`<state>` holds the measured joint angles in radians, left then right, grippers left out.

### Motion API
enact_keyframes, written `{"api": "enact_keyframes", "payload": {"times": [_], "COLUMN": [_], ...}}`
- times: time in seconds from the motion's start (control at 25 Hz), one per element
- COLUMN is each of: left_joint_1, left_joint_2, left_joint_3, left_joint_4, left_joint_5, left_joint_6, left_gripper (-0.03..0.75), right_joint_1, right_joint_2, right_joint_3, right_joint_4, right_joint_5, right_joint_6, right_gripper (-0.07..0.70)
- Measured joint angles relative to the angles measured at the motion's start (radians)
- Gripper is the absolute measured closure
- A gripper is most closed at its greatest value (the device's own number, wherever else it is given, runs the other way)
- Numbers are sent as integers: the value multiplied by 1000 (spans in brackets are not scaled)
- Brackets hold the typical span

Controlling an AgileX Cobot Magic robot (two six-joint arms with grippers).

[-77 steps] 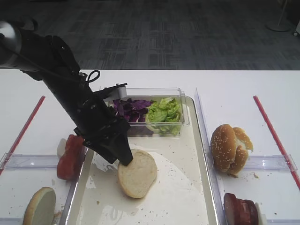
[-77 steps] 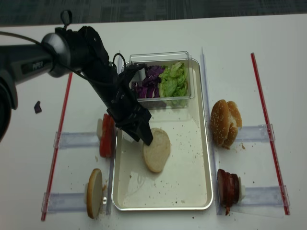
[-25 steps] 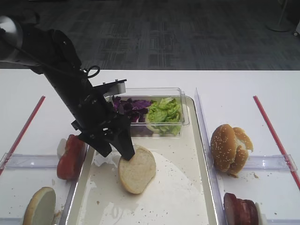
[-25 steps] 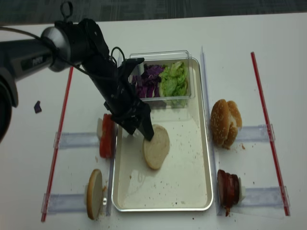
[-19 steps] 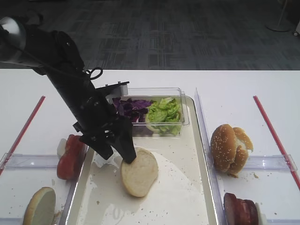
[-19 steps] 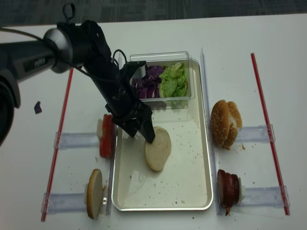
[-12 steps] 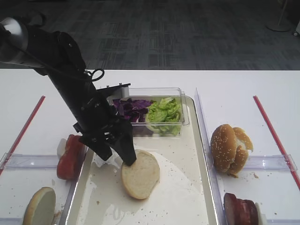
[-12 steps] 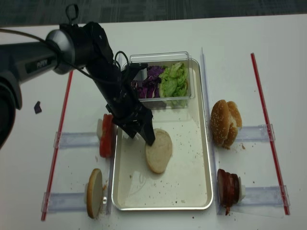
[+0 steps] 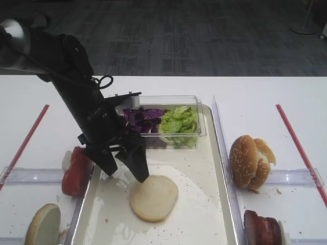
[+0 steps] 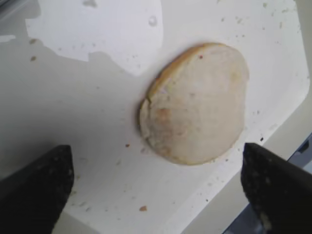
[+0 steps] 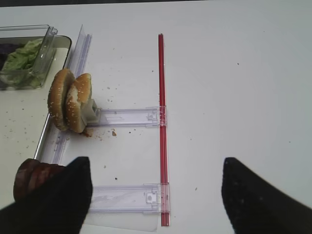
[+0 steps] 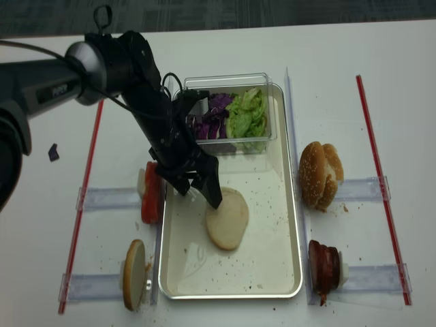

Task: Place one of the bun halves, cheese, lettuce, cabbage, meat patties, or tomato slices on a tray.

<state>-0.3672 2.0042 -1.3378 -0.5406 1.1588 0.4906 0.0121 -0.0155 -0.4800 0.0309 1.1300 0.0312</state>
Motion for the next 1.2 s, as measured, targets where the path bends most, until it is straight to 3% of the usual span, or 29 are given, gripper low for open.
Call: {"api": "enact_keyframes", "payload": {"times": [0.32, 0.88, 1.2], "left_joint_1": [-2, -2, -2], "left_joint_2": [4, 0, -38], "left_joint_3": [-47, -261, -296], "left_joint_4": [34, 49, 318], "left_joint_5": [34, 49, 56], "left_joint_6": [-14, -127, -265], "left_gripper": [76, 76, 76], "right_joint_1": [0, 0, 0], "right_joint_2": [0, 0, 0], "right_joint_3": [0, 0, 0], "right_joint_4": [0, 0, 0], "right_joint_5": [0, 0, 0], "right_joint_6": [0, 0, 0], "right_gripper": [61, 61, 61]}}
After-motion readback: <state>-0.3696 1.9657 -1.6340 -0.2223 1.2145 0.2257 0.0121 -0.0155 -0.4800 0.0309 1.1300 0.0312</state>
